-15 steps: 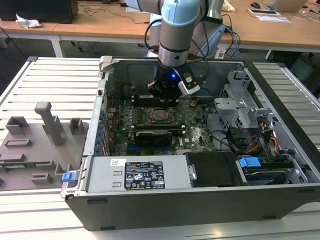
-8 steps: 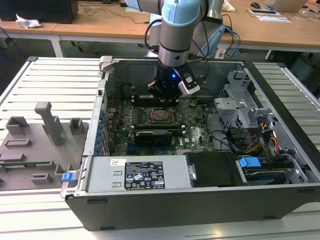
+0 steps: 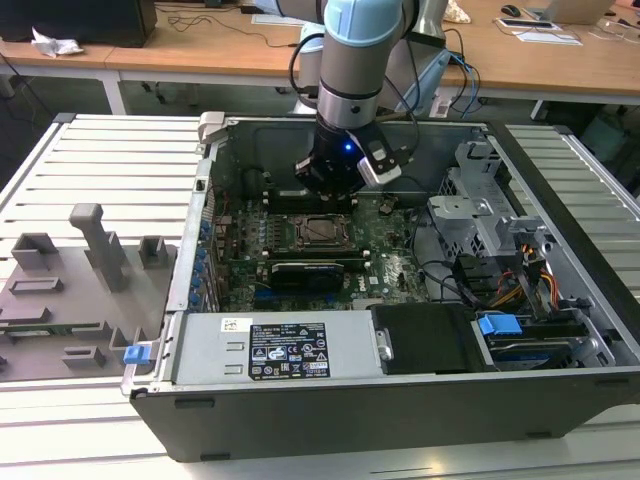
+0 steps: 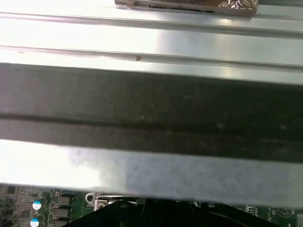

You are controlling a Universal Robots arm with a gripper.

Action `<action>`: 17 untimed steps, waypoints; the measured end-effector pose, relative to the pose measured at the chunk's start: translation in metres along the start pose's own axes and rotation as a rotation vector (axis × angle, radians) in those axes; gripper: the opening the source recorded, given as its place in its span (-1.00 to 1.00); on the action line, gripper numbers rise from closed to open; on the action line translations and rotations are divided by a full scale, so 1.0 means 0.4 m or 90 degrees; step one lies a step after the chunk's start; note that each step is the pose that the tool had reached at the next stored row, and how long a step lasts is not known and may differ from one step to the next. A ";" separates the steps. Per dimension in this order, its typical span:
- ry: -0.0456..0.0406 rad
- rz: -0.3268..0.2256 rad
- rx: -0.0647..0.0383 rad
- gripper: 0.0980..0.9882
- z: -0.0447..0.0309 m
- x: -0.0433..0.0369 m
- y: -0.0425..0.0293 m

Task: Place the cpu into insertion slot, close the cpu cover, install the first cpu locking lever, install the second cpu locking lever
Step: 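Install the first cpu locking lever, then install the second cpu locking lever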

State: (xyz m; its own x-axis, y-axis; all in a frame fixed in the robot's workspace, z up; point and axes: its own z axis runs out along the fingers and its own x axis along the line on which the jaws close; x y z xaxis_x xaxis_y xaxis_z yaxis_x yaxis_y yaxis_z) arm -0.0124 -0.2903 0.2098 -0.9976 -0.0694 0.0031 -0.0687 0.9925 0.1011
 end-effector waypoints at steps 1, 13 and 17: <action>0.0000 0.000 0.000 -0.98 0.000 0.000 -0.001; 0.0001 0.000 0.000 -0.98 -0.001 0.001 -0.008; 0.0000 0.000 0.000 -0.98 -0.002 0.001 -0.016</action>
State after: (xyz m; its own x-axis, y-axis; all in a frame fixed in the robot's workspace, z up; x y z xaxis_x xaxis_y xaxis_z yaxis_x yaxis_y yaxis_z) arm -0.0124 -0.2966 0.2099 -0.9976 -0.0694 0.0032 -0.0687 0.9925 0.1010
